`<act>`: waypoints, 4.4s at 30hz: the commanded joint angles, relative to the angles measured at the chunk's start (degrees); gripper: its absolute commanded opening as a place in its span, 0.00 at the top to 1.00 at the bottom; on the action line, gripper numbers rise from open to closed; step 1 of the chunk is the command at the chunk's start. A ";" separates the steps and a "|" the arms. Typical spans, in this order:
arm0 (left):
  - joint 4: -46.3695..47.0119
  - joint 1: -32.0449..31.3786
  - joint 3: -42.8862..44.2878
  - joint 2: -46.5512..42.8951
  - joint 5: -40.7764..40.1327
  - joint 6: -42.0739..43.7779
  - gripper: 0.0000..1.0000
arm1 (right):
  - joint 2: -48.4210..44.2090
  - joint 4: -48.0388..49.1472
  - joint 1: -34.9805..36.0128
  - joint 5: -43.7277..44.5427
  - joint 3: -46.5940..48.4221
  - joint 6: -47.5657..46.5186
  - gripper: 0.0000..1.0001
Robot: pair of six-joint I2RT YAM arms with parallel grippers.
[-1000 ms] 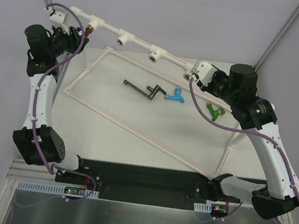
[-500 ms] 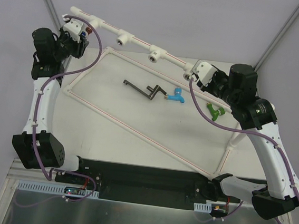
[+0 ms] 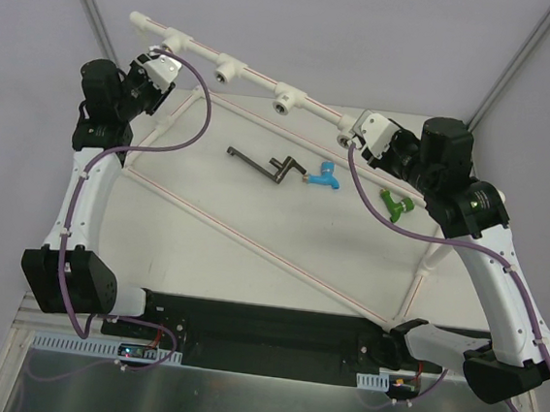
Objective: Install the water faucets
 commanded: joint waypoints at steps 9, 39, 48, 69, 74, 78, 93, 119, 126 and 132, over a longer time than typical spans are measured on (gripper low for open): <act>4.31 -0.86 -0.89 -1.09 -4.85 4.76 1.00 | 0.32 -9.08 1.37 -3.95 -2.25 2.59 0.98; 7.39 2.65 1.57 -4.43 -4.43 -16.92 1.00 | -0.55 -7.76 1.37 -3.95 -0.85 4.17 0.11; 6.25 4.85 1.66 -6.54 0.15 -25.81 1.00 | 2.59 -9.69 1.28 -11.50 10.46 4.52 0.04; 5.71 6.26 -11.52 -20.69 15.15 -48.64 1.00 | 22.57 -22.08 3.21 -13.87 33.44 3.11 0.02; 15.02 4.33 -16.79 -22.97 24.23 -59.73 1.00 | 17.21 -19.99 4.53 -19.85 29.67 5.13 0.01; 24.77 0.74 -20.93 -24.38 28.80 -70.70 1.00 | 9.40 -14.54 5.58 -25.46 23.25 7.94 0.02; 42.37 -15.36 -24.63 -22.98 26.45 -93.93 1.00 | 1.90 -2.93 7.69 -46.57 11.20 16.29 0.07; 42.11 -30.74 -20.67 -14.63 22.30 -97.72 1.00 | 9.81 3.14 9.45 -50.79 9.79 21.22 0.47; 41.58 -31.54 -19.79 -13.93 23.09 -96.31 1.00 | 10.08 3.05 9.63 -50.62 9.53 21.13 0.83; 41.58 -31.54 -19.18 -13.23 25.11 -96.22 0.63 | 9.55 2.96 9.63 -50.97 8.91 20.87 0.98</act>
